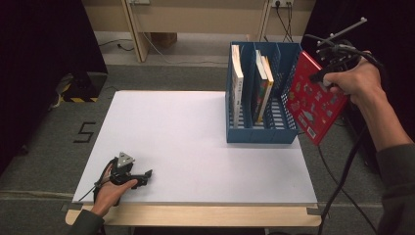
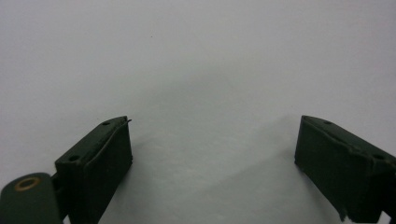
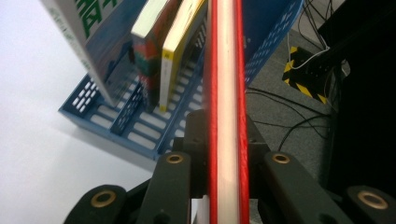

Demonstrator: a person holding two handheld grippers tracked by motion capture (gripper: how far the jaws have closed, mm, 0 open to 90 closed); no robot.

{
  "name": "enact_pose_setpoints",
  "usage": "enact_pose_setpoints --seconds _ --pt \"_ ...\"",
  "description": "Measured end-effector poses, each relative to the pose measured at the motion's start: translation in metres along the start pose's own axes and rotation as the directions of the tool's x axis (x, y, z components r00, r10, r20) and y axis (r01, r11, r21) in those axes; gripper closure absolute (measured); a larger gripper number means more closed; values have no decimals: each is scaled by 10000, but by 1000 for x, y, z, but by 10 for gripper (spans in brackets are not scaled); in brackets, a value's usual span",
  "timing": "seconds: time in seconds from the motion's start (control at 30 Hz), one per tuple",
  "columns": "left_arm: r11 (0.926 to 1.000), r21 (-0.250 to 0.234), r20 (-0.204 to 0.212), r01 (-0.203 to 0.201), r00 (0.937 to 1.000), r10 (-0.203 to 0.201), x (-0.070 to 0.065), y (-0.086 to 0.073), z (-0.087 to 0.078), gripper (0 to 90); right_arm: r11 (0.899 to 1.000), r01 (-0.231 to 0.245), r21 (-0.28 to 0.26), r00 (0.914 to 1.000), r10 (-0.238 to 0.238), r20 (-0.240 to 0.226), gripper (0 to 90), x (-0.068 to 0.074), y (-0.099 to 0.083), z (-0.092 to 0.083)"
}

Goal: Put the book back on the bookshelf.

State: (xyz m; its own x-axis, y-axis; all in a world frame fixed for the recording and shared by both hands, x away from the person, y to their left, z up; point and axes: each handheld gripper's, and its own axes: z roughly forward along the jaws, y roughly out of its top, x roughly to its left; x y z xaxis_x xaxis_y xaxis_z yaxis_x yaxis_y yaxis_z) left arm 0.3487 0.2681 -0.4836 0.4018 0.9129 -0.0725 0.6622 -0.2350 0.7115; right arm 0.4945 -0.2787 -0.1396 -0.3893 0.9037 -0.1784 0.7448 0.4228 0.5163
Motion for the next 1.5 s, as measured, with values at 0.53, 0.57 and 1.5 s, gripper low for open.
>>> enact_pose_setpoints --seconds 0.53,0.57,1.5 --pt "10000 -10 5 14 10000 -14 0 0 0 102 9920 -1171 -475 9931 1170 -41 788 -20 46 55" --pt "10000 -18 4 20 10000 -20 0 0 0 102 9902 -1305 -503 9914 1306 -22 788 -21 48 58" --pt "10000 -30 13 -24 10000 25 0 -1 0 102 9443 -3222 -662 9458 3181 -658 786 -35 59 153"
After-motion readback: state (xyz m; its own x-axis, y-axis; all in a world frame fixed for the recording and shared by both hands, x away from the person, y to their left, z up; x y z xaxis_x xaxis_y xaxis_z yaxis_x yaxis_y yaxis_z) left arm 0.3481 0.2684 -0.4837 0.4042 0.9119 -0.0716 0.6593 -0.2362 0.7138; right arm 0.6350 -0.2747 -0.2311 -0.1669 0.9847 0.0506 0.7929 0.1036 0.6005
